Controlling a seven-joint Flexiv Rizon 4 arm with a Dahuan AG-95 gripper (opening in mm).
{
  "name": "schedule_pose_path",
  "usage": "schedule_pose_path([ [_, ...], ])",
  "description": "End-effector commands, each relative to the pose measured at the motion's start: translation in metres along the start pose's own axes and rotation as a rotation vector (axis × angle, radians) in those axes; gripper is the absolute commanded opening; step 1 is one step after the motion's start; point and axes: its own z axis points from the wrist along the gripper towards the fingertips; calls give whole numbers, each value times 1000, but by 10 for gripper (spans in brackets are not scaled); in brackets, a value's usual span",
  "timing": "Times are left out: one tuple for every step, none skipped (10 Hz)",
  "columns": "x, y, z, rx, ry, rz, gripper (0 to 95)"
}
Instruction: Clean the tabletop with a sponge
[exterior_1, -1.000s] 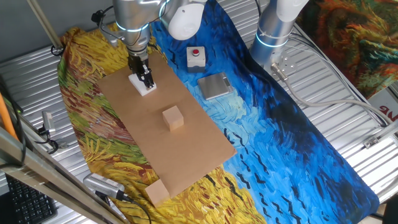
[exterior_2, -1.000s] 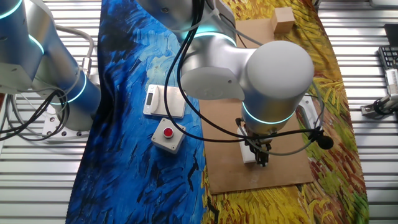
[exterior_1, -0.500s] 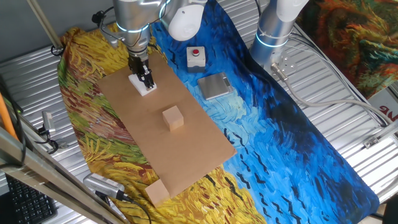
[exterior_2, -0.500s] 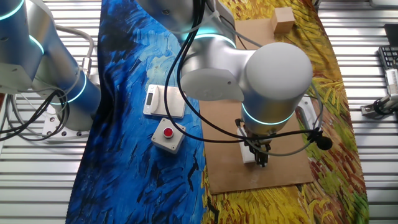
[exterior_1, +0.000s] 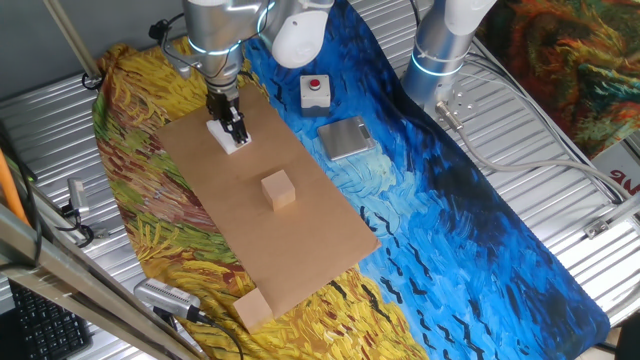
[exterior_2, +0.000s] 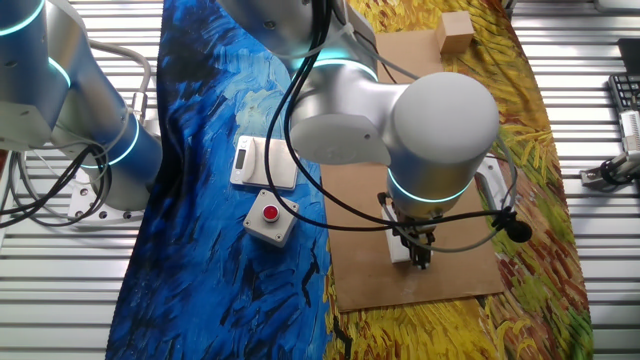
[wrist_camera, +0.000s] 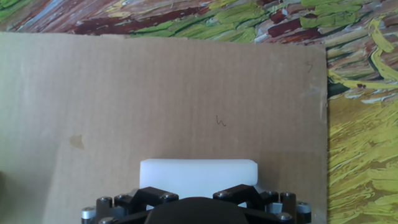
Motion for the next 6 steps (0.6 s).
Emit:
schedule_pose_path([
  [0, 0, 1, -4, -2, 0, 950],
  [0, 0, 2, -4, -4, -1, 950],
  [0, 0, 2, -5, -5, -1, 950],
  [0, 0, 3, -6, -5, -1, 950],
  [0, 0, 3, -5, -5, -1, 950],
  [0, 0, 3, -6, -5, -1, 950],
])
